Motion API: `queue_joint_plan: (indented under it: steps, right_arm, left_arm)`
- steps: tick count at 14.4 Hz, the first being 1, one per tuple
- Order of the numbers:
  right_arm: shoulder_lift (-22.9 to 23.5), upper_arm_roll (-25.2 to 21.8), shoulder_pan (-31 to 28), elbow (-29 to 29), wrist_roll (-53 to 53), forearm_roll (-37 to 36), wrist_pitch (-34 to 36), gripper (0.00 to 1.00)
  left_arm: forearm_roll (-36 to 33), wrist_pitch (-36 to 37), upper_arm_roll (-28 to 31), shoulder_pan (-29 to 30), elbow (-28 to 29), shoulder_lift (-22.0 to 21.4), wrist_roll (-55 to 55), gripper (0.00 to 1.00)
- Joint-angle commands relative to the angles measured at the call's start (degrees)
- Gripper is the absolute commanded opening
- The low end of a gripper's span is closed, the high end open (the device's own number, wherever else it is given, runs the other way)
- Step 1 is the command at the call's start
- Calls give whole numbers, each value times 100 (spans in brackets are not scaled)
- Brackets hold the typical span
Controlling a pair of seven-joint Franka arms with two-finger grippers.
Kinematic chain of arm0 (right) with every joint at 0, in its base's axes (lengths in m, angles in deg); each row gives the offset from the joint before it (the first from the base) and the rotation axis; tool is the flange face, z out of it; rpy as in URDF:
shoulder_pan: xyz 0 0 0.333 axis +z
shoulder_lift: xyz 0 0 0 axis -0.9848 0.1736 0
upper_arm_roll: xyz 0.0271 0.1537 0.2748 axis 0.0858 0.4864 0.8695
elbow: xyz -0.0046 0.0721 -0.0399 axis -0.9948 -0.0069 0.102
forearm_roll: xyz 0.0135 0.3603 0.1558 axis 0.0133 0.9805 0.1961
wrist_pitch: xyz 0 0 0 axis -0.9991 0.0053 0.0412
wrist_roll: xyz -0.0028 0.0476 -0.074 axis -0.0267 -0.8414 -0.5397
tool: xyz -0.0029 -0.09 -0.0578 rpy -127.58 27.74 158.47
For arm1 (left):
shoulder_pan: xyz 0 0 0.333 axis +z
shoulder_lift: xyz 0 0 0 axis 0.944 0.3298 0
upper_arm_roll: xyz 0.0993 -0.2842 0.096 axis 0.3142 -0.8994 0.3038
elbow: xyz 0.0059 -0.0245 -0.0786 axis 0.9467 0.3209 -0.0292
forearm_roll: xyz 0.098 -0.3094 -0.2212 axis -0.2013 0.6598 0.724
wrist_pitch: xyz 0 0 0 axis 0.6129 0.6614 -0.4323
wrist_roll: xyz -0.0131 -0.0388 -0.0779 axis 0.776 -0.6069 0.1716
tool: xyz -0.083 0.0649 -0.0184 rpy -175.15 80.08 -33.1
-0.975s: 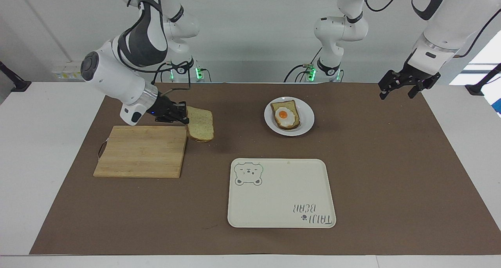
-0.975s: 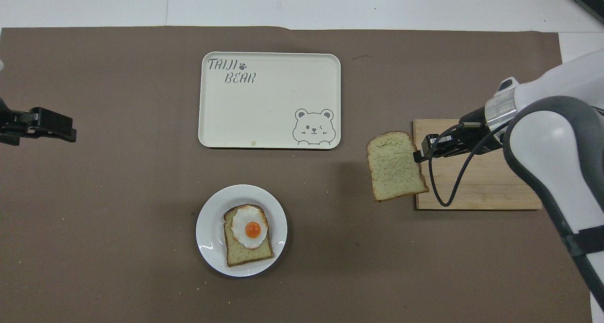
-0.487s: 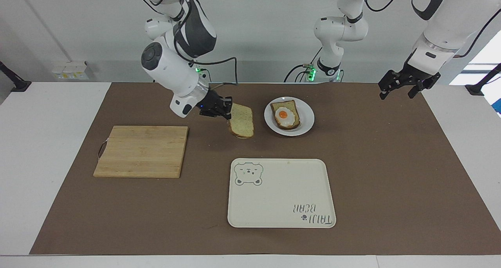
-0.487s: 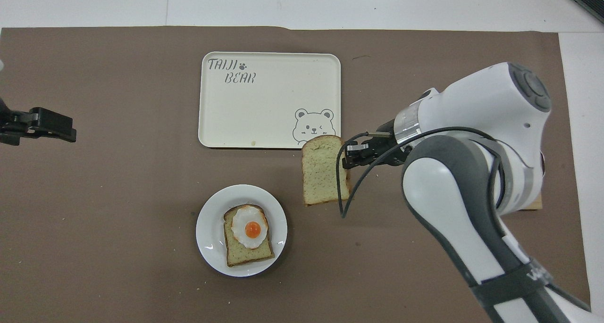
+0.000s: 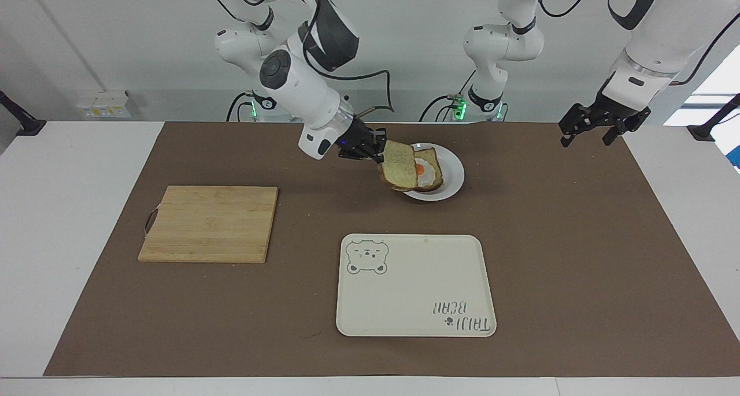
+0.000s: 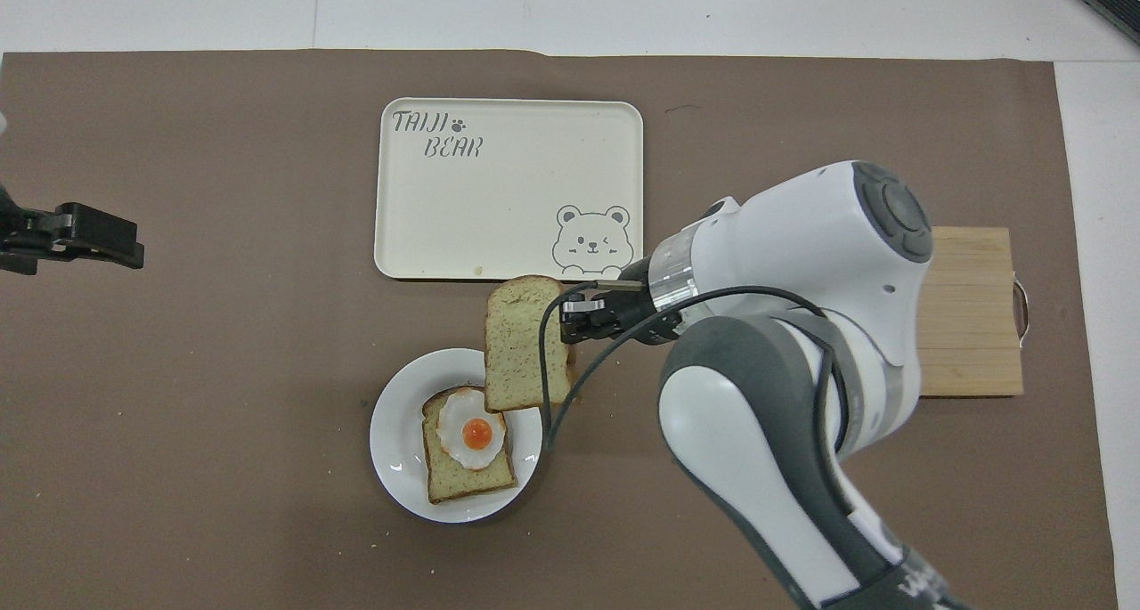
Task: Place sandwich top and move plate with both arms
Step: 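Lay the bread slice onto the egg toast with the right gripper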
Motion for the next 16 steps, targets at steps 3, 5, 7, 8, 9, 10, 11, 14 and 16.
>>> queue_joint_plan:
  steps: [3,5,7,8,9,10,11,14,16]
  right_arm:
    - [112,-2,522,165,326,153,-585,0]
    - [77,6,670,314,326,153,-594,0]
    - [146,-2,873,463,343,153,-716,0]
    - [155,6,934,542,344,153,-882,0]
    - [156,6,1013,604,335,153,-1006,0]
    - [173,6,1031,622,352,153,-1042,0]
    - [234,6,1093,622,378,153,-1077,0]
    - [506,6,1383,675,484,153,-1532,0]
    - [516,6,1401,762,449,145,-1605,0]
  left_arm:
    - [-76,52,16,-17,2,-9,50,100]
    - [-85,52,16,-17,2,-9,50,100]
    - [-85,52,16,-17,2,-9,59,100]
    - [-85,52,16,-17,2,-17,50,100]
    - [-85,52,16,-17,2,-9,50,100]
    - [-85,52,16,-17,2,-17,50,100]
    - [-85,52,16,-17,2,-9,59,100]
    - [-76,52,16,-17,2,-17,50,100]
    - [-76,52,16,-17,2,-9,50,100]
